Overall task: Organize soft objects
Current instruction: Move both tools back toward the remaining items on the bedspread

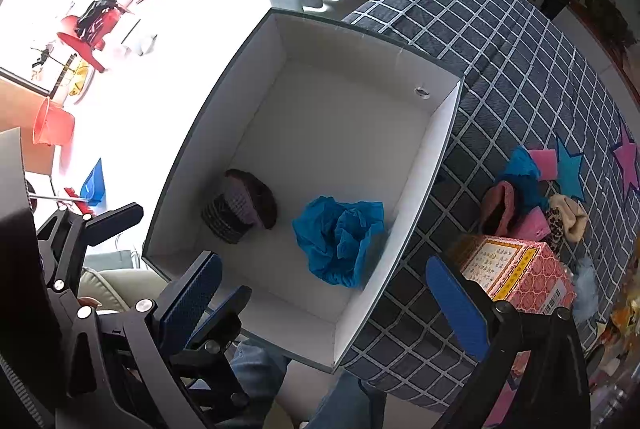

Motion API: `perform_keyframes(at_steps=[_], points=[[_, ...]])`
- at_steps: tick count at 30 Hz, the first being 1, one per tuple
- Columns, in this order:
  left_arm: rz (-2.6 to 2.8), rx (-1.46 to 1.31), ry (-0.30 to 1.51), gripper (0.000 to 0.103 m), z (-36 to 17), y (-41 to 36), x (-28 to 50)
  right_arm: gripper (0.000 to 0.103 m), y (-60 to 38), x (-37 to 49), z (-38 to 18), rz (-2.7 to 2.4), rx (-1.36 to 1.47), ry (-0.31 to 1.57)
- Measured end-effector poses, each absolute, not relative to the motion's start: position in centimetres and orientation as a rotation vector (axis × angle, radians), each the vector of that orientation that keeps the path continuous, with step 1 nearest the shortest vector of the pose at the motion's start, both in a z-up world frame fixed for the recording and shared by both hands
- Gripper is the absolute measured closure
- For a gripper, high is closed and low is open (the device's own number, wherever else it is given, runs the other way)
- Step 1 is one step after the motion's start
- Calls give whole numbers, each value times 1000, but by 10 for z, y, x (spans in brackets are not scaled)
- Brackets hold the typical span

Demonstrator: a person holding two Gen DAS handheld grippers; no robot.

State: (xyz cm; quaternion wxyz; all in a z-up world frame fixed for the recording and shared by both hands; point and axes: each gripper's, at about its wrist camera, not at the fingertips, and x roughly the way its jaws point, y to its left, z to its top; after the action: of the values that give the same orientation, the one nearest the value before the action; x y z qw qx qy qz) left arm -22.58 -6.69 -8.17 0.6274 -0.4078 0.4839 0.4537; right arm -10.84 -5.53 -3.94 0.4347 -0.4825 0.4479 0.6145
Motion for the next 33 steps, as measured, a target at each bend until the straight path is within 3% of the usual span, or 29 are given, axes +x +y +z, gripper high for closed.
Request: perform_keyframes(at_steps=[14, 24, 33], points=[[877, -969, 1067, 0, -60, -56, -221, 0, -59, -88, -19, 1497, -1103, 1135], [664, -998, 991, 0, -10, -20, -134, 0, -94, 101, 39, 1222, -647, 1264], [688, -748, 1218, 0, -30, 17, 0, 0, -152, 275, -67, 766, -464, 1562]])
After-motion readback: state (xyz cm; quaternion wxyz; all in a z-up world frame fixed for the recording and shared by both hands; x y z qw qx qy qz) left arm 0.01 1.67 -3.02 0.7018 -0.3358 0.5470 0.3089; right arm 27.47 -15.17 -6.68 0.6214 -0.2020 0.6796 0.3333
